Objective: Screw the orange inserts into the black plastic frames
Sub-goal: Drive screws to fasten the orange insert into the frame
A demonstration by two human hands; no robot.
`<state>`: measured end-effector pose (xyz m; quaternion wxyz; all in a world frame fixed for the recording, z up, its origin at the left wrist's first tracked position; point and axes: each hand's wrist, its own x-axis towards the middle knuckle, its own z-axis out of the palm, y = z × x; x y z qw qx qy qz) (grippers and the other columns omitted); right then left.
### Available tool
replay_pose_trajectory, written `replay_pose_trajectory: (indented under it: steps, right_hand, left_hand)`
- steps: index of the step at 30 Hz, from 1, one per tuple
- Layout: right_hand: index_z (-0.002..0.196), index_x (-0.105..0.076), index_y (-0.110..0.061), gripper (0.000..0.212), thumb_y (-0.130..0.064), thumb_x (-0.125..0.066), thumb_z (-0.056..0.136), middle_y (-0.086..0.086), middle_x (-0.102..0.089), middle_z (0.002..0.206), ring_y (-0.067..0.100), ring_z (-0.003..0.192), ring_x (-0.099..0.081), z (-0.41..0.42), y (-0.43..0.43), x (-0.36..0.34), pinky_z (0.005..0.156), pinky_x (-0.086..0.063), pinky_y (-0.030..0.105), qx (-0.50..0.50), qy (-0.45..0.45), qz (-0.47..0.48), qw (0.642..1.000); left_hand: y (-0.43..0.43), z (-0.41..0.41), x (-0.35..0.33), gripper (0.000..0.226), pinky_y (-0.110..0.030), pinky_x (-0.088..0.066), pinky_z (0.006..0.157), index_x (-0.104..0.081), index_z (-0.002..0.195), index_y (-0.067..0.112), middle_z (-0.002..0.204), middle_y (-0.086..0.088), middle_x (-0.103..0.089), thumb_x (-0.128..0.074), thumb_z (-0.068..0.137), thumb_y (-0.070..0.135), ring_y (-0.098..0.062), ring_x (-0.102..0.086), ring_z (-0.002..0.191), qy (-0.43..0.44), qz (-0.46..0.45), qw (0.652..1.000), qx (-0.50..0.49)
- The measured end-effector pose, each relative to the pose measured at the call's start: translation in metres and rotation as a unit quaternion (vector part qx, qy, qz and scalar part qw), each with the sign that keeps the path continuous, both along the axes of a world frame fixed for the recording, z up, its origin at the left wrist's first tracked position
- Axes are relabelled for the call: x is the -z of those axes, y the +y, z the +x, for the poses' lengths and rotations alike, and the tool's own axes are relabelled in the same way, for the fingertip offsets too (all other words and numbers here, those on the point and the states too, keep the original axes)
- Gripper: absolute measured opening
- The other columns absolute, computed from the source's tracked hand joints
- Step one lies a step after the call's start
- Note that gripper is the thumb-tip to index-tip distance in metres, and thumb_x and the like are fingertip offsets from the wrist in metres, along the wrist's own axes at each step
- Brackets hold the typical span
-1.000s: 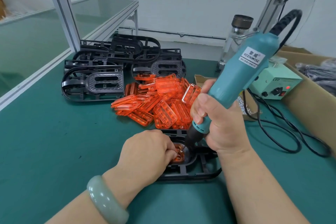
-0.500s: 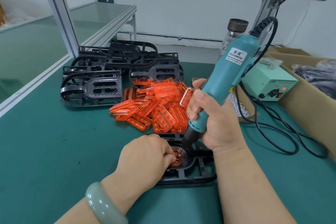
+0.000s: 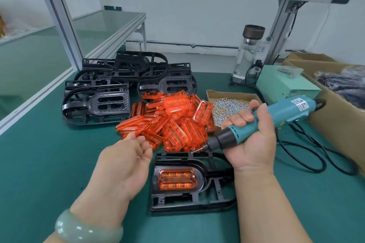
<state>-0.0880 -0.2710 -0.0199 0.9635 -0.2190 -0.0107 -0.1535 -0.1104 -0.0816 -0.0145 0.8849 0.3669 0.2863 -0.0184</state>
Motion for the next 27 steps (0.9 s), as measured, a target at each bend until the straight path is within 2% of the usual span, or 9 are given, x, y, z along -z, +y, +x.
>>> replay_pose_trajectory:
  steps: [2, 5, 7, 11, 14, 16, 22, 25, 27]
  right_hand:
    - [0.088, -0.052, -0.023, 0.013, -0.034, -0.056, 0.081, -0.012, -0.045, 0.055, 0.003, 0.046, -0.043, 0.001, 0.001, 0.001, 0.056, -0.037, 0.02, 0.009, 0.011, 0.008, 1.0]
    - [0.088, -0.053, -0.023, 0.014, -0.034, -0.057, 0.08, -0.011, -0.045, 0.056, 0.003, 0.047, -0.043, 0.001, 0.001, 0.002, 0.058, -0.036, 0.021, 0.019, 0.016, 0.015, 1.0]
    - [0.088, -0.053, -0.023, 0.015, -0.034, -0.058, 0.08, -0.011, -0.046, 0.056, 0.003, 0.047, -0.043, 0.0, 0.001, 0.002, 0.059, -0.036, 0.021, 0.02, 0.017, 0.017, 1.0]
    - [0.088, -0.054, -0.023, 0.016, -0.033, -0.06, 0.078, -0.011, -0.046, 0.056, 0.004, 0.047, -0.043, 0.0, 0.001, 0.002, 0.059, -0.036, 0.021, 0.026, 0.028, 0.015, 0.999]
    - [0.088, -0.054, -0.023, 0.017, -0.033, -0.061, 0.076, -0.011, -0.046, 0.056, 0.004, 0.047, -0.043, 0.0, 0.002, 0.001, 0.058, -0.038, 0.021, 0.029, 0.036, 0.017, 0.999]
    - [0.088, -0.054, -0.023, 0.016, -0.033, -0.061, 0.077, -0.011, -0.046, 0.056, 0.004, 0.047, -0.043, 0.0, 0.002, 0.001, 0.058, -0.038, 0.021, 0.03, 0.036, 0.018, 0.999]
    - [0.087, -0.054, -0.024, 0.015, -0.034, -0.06, 0.078, -0.012, -0.046, 0.056, 0.003, 0.047, -0.044, -0.001, 0.002, 0.001, 0.056, -0.04, 0.02, 0.029, 0.027, 0.017, 0.999]
    - [0.087, -0.054, -0.024, 0.016, -0.034, -0.06, 0.077, -0.012, -0.047, 0.056, 0.003, 0.047, -0.045, -0.002, 0.002, 0.002, 0.055, -0.042, 0.02, 0.027, 0.023, 0.02, 0.999]
    - [0.087, -0.054, -0.024, 0.015, -0.035, -0.06, 0.078, -0.012, -0.046, 0.056, 0.003, 0.047, -0.045, -0.002, 0.001, 0.002, 0.054, -0.042, 0.019, 0.027, 0.018, 0.02, 0.999]
  left_hand:
    - [-0.002, 0.001, -0.004, 0.035, -0.023, -0.051, 0.063, -0.053, 0.103, 0.005, 0.093, -0.008, -0.056, -0.031, 0.089, -0.018, -0.013, -0.061, 0.08, -0.01, -0.057, 0.998, -0.025]
    - [-0.013, -0.001, -0.009, 0.022, -0.02, -0.056, 0.053, -0.057, 0.097, 0.004, 0.083, -0.013, -0.07, -0.042, 0.093, -0.011, -0.015, -0.072, 0.07, -0.029, -0.065, 0.997, 0.001]
    - [-0.018, -0.004, -0.009, 0.02, -0.017, -0.054, 0.051, -0.06, 0.098, 0.004, 0.075, -0.011, -0.074, -0.045, 0.093, -0.008, -0.014, -0.072, 0.069, -0.039, -0.051, 0.998, 0.021]
    - [-0.025, -0.008, -0.005, 0.012, -0.015, -0.051, 0.047, -0.061, 0.1, 0.001, 0.078, -0.011, -0.074, -0.056, 0.091, 0.005, -0.013, -0.071, 0.065, -0.052, -0.017, 0.996, 0.069]
    - [-0.029, -0.01, 0.0, 0.013, -0.014, -0.046, 0.038, -0.067, 0.082, 0.008, 0.065, -0.003, -0.069, -0.065, 0.084, 0.021, -0.005, -0.06, 0.048, -0.047, 0.062, 0.991, 0.113]
    - [-0.03, -0.011, 0.003, 0.009, -0.015, -0.043, 0.037, -0.071, 0.077, 0.013, 0.062, -0.001, -0.065, -0.069, 0.077, 0.022, -0.005, -0.054, 0.044, -0.04, 0.097, 0.986, 0.13]
    - [-0.03, -0.013, 0.009, 0.017, -0.018, -0.053, 0.05, -0.065, 0.099, 0.006, 0.082, -0.011, -0.074, -0.056, 0.088, -0.002, -0.013, -0.071, 0.065, -0.048, 0.04, 0.991, 0.117]
    - [-0.032, -0.014, 0.008, 0.016, -0.016, -0.053, 0.05, -0.064, 0.1, 0.007, 0.086, -0.012, -0.074, -0.058, 0.086, 0.003, -0.015, -0.072, 0.073, -0.06, 0.031, 0.99, 0.122]
    - [-0.033, -0.016, 0.006, 0.018, -0.015, -0.05, 0.045, -0.066, 0.093, 0.005, 0.078, -0.01, -0.074, -0.065, 0.077, 0.014, -0.012, -0.07, 0.062, -0.059, 0.043, 0.989, 0.126]
